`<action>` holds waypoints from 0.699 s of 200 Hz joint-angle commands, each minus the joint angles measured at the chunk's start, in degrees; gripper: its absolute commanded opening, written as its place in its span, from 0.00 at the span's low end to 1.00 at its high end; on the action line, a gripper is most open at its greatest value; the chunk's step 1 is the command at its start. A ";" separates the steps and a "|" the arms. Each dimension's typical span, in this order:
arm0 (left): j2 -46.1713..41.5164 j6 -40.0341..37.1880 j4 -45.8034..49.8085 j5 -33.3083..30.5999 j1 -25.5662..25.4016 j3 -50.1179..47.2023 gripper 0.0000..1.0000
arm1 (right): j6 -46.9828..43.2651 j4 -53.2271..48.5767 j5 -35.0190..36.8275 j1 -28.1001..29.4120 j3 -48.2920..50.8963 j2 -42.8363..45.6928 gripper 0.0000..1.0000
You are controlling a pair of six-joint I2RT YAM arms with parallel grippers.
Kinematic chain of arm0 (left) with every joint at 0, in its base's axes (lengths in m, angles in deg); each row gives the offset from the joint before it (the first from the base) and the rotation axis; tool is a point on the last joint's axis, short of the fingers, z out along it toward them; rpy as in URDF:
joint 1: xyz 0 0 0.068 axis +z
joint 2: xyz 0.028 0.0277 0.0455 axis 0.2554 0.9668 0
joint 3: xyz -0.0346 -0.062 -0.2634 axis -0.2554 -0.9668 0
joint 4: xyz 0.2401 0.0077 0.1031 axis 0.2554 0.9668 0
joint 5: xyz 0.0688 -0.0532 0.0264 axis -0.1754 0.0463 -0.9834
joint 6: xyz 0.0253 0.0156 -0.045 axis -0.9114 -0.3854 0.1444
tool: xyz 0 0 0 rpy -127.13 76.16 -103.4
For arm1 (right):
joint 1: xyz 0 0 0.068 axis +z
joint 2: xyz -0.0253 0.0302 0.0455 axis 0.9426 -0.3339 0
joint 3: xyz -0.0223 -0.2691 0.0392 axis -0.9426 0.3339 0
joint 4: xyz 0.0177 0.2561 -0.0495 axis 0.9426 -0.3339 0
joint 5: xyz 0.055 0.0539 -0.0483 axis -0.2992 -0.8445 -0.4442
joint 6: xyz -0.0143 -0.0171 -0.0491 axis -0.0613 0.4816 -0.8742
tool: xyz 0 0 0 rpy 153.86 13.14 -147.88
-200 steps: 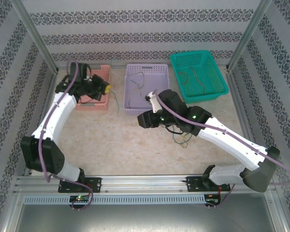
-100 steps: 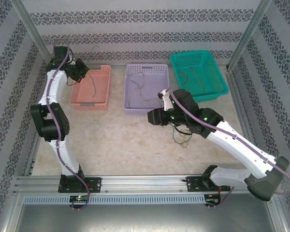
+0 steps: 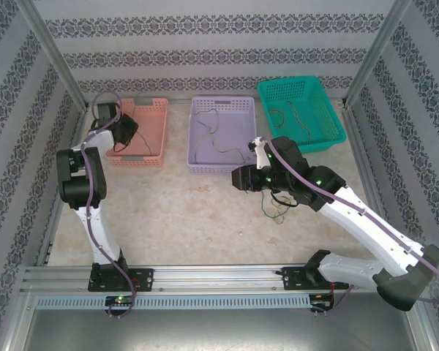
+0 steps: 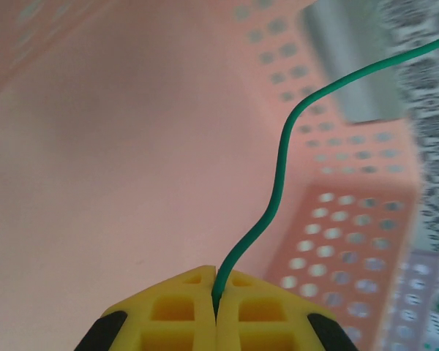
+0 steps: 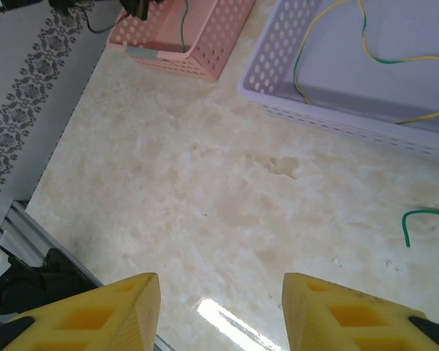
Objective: Untangle the cables
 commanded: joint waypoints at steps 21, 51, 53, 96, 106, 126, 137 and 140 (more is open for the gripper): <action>-2.00 4.55 -6.96 -1.75 0.52 -3.22 0.00 | 1.51 -0.02 -0.12 -0.45 1.72 1.31 0.48; -3.15 5.66 -4.70 -2.88 0.58 -4.03 0.00 | 1.67 0.16 0.08 -0.45 2.27 1.65 0.48; -3.21 5.73 -4.42 -2.96 0.53 -4.10 0.00 | 1.65 0.16 0.05 -0.39 2.30 1.62 0.48; -7.57 7.80 -4.97 -6.12 0.56 -9.77 0.00 | 1.87 0.31 -0.26 -0.44 3.61 2.15 0.48; -8.57 8.33 -4.74 -7.00 0.57 -11.10 0.00 | 1.90 0.34 -0.30 -0.43 3.88 2.32 0.48; -9.12 9.49 -3.40 -7.60 0.53 -12.19 0.00 | 1.96 0.34 -0.43 -0.31 4.40 2.70 0.48; -8.95 10.80 -2.53 -7.73 0.55 -12.53 0.00 | 1.99 0.45 -0.50 -0.34 4.62 2.86 0.48; -8.88 11.17 -2.34 -7.79 0.57 -12.62 0.00 | 2.07 0.36 -0.59 -0.32 4.75 2.87 0.48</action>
